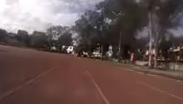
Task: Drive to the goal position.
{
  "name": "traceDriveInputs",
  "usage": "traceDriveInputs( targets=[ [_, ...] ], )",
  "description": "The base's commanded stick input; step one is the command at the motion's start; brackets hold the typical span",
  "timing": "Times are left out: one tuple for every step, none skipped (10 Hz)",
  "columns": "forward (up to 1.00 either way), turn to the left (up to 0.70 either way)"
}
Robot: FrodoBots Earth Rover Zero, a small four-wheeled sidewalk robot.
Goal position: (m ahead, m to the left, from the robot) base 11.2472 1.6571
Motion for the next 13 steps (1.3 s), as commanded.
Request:
traceDriveInputs(
  targets=[
    [0.7,0.0],
    [0.7,0.0],
    [0.7,0.0],
    [0.7,0.0],
    [0.7,0.0],
    [0.7,0.0],
    [0.7,0.0],
    [0.7,0.0],
    [0.7,0.0],
    [0.7,0.0],
    [0.7,0.0],
    [0.7,0.0],
    [0.7,0.0]
  ],
)
